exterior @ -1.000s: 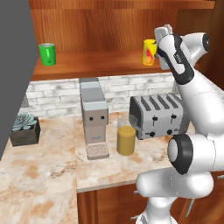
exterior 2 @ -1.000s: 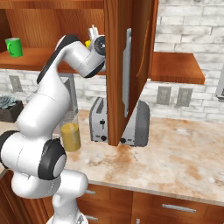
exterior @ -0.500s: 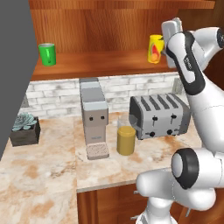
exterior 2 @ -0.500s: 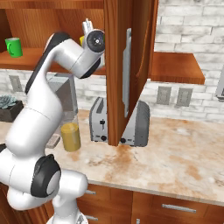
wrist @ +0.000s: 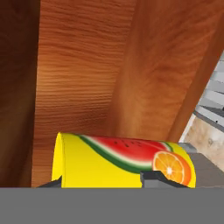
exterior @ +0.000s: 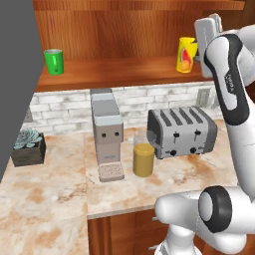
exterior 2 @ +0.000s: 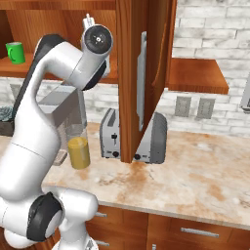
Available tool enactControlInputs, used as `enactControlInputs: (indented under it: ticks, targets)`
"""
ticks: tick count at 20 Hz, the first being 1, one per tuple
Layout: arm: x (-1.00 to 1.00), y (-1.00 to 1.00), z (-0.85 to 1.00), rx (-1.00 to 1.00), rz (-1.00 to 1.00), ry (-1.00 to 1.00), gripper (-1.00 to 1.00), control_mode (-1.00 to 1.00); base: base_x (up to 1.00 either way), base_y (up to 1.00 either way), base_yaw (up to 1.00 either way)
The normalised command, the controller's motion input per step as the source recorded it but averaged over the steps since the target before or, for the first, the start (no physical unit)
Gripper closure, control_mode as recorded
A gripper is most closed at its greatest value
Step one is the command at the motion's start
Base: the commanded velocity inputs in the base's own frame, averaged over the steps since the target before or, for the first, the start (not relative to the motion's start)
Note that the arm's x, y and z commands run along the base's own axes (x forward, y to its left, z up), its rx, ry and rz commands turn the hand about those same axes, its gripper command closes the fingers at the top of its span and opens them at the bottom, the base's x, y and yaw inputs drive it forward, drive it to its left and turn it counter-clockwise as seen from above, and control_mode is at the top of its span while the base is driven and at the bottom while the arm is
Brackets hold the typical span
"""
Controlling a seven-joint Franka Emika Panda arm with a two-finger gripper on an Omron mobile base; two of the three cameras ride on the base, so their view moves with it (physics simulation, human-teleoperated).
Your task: There is a tray on the dining counter. Grab the cup, mug, and pitcher and place them on the tray. The pitcher may be placed next to the tray if it cannot fit the tray.
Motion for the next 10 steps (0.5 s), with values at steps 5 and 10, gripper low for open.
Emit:
enactControlInputs:
  ticks: [5,10]
  targets:
    - [-0.7,0.0,0.0,0.0,0.0,0.02,1.0,-1.0,0.0,0.0,0.0]
    - [-0.75,0.0,0.0,0.0,0.0,0.05,1.0,-1.0,0.0,0.0,0.0]
